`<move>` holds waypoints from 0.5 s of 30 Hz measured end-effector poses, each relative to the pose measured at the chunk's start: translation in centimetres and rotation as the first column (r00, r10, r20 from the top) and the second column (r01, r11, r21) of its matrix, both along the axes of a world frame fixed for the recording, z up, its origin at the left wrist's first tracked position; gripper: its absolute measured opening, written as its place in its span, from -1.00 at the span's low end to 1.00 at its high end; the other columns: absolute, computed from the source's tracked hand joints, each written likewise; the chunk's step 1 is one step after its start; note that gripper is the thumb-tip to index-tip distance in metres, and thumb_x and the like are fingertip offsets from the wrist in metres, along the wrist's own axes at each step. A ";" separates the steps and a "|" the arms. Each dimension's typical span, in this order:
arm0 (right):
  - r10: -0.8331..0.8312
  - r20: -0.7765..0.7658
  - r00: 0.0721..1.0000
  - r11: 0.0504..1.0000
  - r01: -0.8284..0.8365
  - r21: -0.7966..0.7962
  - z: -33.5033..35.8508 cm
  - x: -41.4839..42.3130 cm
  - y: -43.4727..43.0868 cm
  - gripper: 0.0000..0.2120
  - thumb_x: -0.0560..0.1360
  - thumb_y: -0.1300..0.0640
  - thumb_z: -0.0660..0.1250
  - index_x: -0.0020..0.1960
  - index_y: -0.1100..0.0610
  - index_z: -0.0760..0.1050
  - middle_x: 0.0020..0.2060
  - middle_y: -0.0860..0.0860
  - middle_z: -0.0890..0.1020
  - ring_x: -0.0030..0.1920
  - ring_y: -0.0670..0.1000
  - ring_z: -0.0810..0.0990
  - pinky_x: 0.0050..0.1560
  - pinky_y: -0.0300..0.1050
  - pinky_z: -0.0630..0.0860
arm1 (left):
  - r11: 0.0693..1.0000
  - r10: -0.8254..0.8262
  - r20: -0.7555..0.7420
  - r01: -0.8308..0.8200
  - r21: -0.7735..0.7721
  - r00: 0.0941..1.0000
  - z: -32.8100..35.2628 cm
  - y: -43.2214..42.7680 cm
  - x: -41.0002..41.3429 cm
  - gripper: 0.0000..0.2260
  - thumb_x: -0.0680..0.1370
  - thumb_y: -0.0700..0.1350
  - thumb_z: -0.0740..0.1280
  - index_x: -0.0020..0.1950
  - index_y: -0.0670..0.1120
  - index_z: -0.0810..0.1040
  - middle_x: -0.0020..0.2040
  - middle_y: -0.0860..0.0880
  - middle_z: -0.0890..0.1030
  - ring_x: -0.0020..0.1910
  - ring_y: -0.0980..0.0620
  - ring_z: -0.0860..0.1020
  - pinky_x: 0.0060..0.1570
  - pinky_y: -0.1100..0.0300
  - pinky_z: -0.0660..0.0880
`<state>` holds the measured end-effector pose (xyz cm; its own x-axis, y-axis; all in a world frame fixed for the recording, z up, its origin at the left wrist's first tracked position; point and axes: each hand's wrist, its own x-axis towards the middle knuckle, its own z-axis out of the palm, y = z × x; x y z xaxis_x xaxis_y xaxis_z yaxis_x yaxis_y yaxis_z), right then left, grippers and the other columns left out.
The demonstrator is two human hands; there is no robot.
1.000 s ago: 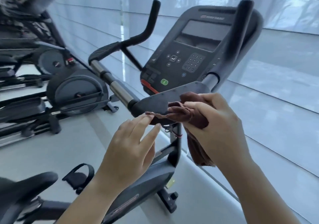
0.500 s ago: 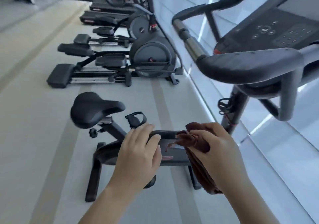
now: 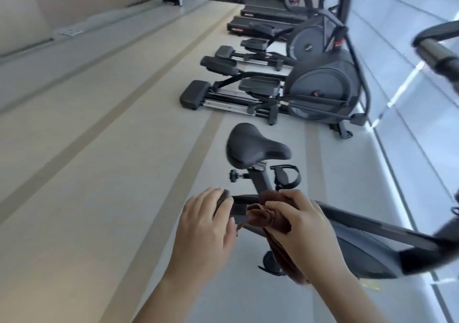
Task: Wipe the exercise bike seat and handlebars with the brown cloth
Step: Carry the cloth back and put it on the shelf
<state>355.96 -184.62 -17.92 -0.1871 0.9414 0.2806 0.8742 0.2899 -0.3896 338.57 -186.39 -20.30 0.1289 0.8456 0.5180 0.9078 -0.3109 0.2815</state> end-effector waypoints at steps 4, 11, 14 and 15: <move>0.104 -0.012 0.995 0.995 -0.104 0.000 0.0 -8.9 1.6 -0.72 0.25 0.10 0.55 -0.06 0.06 0.64 0.02 0.05 0.61 -0.10 0.20 0.57 -0.25 0.07 0.58 | 0.996 0.090 0.022 -0.090 -0.008 0.996 -0.8 -0.2 -8.5 -0.71 0.46 -0.13 0.17 0.00 -0.23 0.59 0.04 -0.20 0.60 0.07 -0.18 0.55 0.04 -0.06 0.49; 0.275 -0.038 0.961 0.961 -0.276 -0.033 -1.2 -25.3 4.1 -0.73 0.25 0.09 0.56 -0.07 0.07 0.65 -0.01 0.03 0.62 -0.14 0.20 0.58 -0.32 -0.01 0.56 | 0.971 0.237 0.022 -0.236 -0.047 0.971 -1.7 -0.4 -23.3 -0.74 0.46 -0.14 0.21 0.01 -0.22 0.59 0.04 -0.18 0.60 0.08 -0.16 0.55 0.05 -0.05 0.49; 0.331 -0.056 0.942 0.941 -0.334 -0.062 -1.7 -30.9 5.6 -0.73 0.28 0.06 0.54 -0.03 0.04 0.64 0.02 0.00 0.60 -0.10 0.17 0.57 -0.27 0.02 0.57 | 0.942 0.330 0.017 -0.328 -0.071 0.944 -1.8 -0.1 -28.5 -0.80 0.41 -0.25 0.39 0.02 -0.24 0.60 0.04 -0.20 0.60 0.08 -0.18 0.55 0.05 -0.09 0.49; 0.349 -0.062 0.935 0.934 -0.353 -0.064 -1.9 -32.5 6.2 -0.73 0.29 0.05 0.53 -0.03 0.05 0.64 0.01 0.01 0.60 -0.10 0.17 0.57 -0.26 0.03 0.57 | 0.932 0.354 0.016 -0.352 -0.089 0.935 -1.9 0.1 -29.9 -0.77 0.38 -0.27 0.42 0.03 -0.24 0.59 0.04 -0.19 0.60 0.08 -0.18 0.55 0.05 -0.10 0.49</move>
